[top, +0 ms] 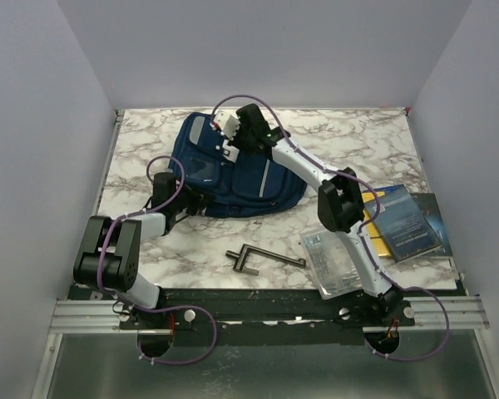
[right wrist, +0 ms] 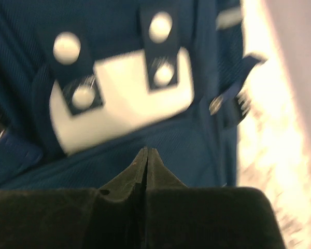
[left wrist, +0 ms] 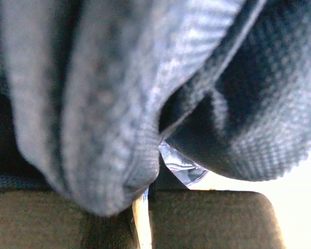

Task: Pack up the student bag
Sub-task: Zip the student bag at the center of the board, then unzip the student bag at the center of the board.

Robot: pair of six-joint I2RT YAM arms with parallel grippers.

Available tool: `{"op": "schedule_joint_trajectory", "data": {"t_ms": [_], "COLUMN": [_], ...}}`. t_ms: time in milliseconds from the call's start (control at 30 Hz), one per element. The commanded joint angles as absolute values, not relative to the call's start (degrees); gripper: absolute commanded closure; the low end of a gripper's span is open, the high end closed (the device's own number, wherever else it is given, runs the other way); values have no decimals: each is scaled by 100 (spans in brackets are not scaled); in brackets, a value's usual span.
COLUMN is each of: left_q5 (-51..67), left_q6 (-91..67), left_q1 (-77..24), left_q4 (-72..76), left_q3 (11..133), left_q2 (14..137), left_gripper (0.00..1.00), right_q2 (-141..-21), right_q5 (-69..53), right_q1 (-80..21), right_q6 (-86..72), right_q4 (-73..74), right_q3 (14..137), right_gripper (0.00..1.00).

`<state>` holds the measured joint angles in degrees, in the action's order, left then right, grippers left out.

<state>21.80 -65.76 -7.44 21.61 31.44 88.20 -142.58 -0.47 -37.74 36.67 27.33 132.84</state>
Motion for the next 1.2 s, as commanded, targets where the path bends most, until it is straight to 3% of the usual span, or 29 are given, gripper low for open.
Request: {"op": "schedule_joint_trajectory", "data": {"t_ms": [0,100,167,367,567,733,867,967,1167], "left_q5": [2709,2938,3016,3696,3749,2985,2919,3148,2935], "left_q6": [-5832,-5552,-5311,-5100,-5247,-5511,-5803,-5721,-4276], "left_q1": [-673,-584,-565,-565,-1022,-1559,-1628,-1594,-1460], "left_q4": [1626,1431,1095,748,566,438,436,392,-1599], "left_q3": [3365,3578,3781,4090,3808,3694,4111,4778,7328], "left_q2": [8527,8392,8320,7975,7486,7588,8632,9499,10813], "left_gripper": [97,62,50,35,16,17,22,25,23], "right_q2": [-12871,-11964,-11411,-10236,-9780,-10495,-10941,-10825,-10031], "right_q5": [161,-134,-668,-971,-2207,-2591,-2976,-3287,-3180], "right_q1": [-3763,-3480,-3225,-2716,-1621,-1496,-1463,-1553,-2994], "right_q6": [1317,-485,-1244,-2006,-2775,-2654,-2880,-3294,-4380], "right_q4": [2472,2496,2383,2201,686,583,440,-79,-1860], "right_q3": [11812,10441,9513,7703,6347,6826,6967,6488,5001], "right_gripper": [90,72,63,44,30,31,49,71,74]}}
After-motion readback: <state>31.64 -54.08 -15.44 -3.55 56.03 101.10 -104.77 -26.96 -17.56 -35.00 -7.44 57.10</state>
